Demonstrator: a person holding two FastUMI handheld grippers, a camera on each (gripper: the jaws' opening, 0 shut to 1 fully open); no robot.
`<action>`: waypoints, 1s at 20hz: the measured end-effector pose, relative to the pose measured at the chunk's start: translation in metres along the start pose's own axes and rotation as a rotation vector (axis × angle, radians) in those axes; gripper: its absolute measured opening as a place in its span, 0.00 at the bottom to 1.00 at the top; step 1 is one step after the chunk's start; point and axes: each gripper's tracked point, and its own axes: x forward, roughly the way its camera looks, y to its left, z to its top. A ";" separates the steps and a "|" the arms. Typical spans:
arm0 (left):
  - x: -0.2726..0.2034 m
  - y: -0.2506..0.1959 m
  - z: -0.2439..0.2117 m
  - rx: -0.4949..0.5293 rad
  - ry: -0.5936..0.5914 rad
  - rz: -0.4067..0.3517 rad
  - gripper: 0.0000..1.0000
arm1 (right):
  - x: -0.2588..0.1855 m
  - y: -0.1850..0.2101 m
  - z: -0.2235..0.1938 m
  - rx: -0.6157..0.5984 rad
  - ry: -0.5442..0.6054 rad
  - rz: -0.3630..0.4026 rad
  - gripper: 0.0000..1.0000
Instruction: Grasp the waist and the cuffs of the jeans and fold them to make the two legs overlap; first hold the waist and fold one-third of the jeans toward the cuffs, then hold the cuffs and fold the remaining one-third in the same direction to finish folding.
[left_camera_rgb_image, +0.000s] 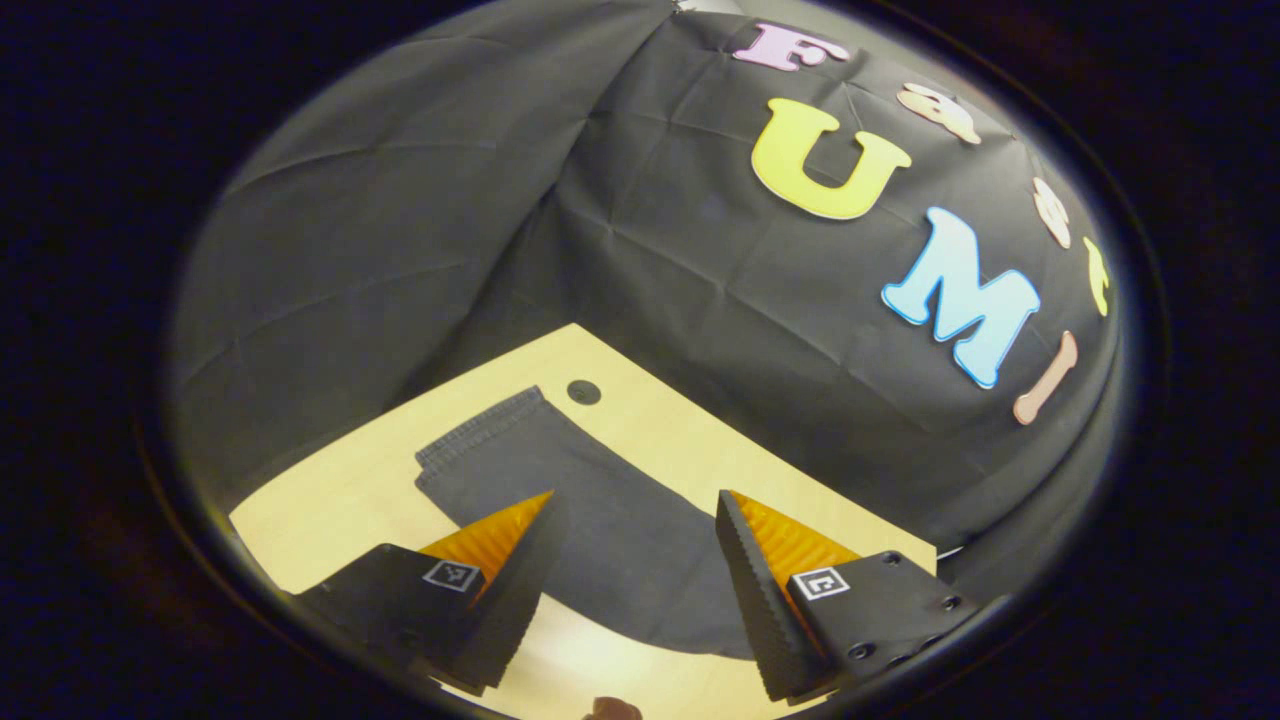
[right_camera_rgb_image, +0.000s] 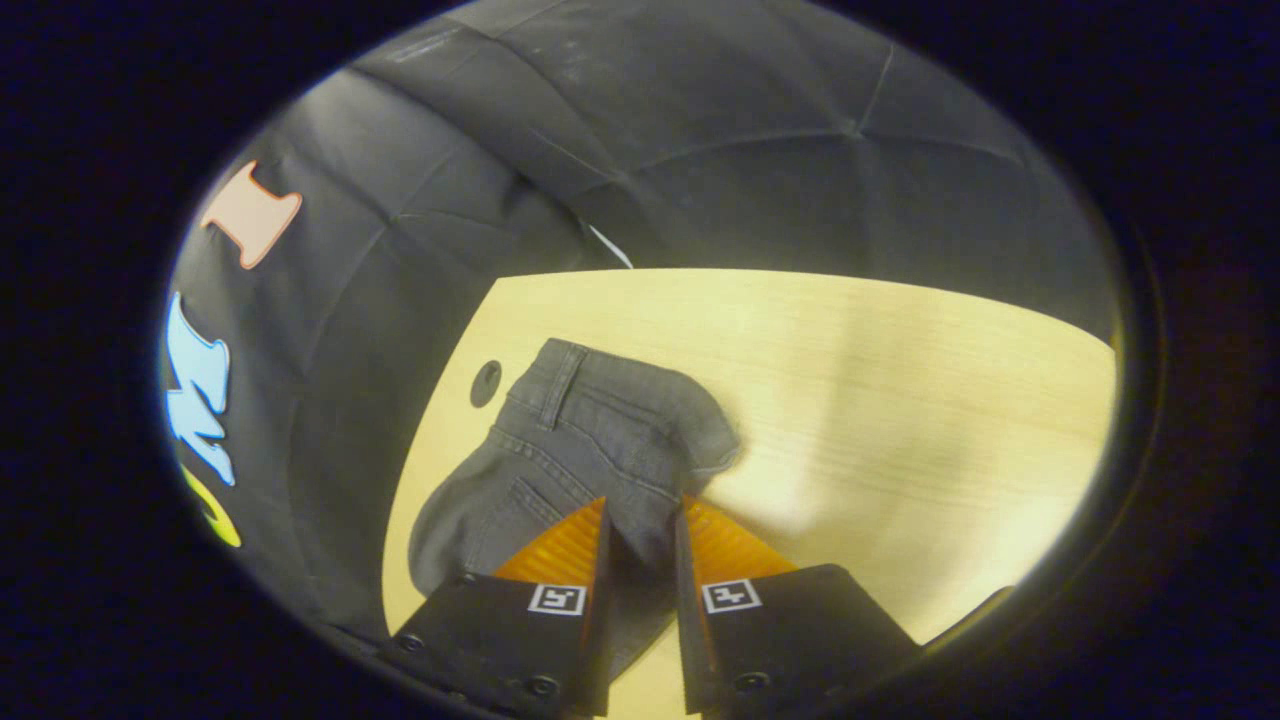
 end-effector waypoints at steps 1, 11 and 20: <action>-0.003 -0.002 -0.003 0.004 0.001 -0.005 0.98 | -0.006 0.001 0.004 -0.011 -0.012 0.013 0.21; -0.059 -0.037 -0.009 0.198 -0.122 -0.013 0.97 | -0.154 0.051 0.056 -0.274 -0.346 0.274 0.19; -0.084 -0.044 -0.010 0.226 -0.149 -0.070 0.97 | -0.234 0.178 -0.068 -0.701 -0.545 0.567 0.19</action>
